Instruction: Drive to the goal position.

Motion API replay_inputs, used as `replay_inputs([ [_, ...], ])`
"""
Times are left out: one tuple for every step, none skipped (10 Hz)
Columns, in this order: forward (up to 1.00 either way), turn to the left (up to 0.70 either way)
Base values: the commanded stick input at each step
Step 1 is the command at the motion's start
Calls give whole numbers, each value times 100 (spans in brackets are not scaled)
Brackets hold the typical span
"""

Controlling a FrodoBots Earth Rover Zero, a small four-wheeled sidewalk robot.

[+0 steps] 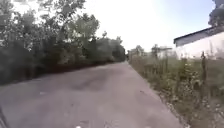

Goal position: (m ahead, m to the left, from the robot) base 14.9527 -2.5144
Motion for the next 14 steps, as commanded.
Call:
replay_inputs([
  [100,-1],
  [100,-1],
  [100,-1],
  [100,-1],
  [100,-1],
  [100,-1],
  [100,-1],
  [100,-1],
  [100,-1],
  [100,-3],
  [100,-9],
  [100,-14],
  [100,-14],
  [100,-14],
])
